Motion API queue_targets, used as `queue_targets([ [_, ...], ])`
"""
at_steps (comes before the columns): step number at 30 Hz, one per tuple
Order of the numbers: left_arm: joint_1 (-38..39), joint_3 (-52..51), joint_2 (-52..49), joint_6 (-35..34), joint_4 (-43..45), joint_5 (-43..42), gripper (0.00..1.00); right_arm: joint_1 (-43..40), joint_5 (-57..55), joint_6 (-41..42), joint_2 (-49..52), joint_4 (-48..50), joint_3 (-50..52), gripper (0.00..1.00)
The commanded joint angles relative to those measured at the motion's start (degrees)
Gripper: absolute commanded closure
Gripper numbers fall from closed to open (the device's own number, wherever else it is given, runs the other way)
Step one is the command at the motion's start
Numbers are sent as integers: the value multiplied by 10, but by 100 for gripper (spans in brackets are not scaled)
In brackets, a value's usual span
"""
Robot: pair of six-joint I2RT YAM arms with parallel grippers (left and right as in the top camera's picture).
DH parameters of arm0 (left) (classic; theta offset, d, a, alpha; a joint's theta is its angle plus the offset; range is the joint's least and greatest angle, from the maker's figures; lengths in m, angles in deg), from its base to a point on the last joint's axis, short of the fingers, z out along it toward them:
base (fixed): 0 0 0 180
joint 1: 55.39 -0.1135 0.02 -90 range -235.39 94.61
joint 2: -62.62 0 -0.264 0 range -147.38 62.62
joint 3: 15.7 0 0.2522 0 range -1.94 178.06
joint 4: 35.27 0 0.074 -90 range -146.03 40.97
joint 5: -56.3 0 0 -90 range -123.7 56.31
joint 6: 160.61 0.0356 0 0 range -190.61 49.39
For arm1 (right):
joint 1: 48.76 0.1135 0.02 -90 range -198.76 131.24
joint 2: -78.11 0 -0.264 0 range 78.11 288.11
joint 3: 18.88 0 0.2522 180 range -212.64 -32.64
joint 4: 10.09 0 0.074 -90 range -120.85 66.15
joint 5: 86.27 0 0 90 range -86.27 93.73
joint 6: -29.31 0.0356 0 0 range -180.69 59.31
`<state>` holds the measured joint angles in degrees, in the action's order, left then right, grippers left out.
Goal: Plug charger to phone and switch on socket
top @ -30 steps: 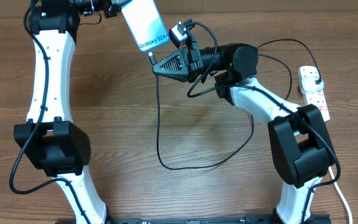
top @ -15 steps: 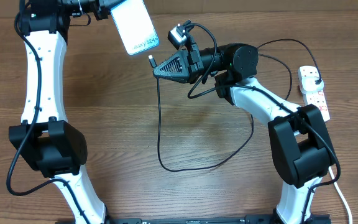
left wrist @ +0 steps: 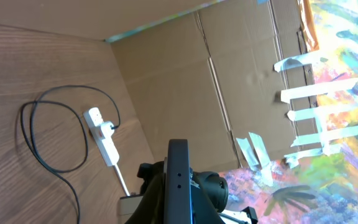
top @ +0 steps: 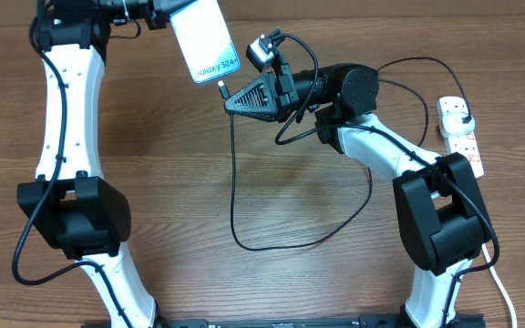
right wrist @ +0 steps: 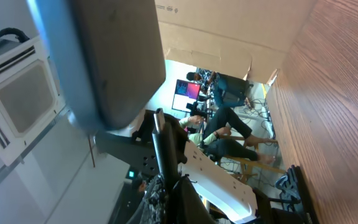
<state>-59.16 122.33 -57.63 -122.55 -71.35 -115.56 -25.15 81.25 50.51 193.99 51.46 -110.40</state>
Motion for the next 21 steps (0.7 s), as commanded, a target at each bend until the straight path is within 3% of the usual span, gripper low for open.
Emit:
queue_targets([
  [1, 8, 9, -3, 10, -2, -2, 96, -2, -10, -12, -5, 3, -7, 96],
  [21, 11, 9, -3, 42, -2, 24, 96, -2, -10, -17, -5, 3, -7, 96],
])
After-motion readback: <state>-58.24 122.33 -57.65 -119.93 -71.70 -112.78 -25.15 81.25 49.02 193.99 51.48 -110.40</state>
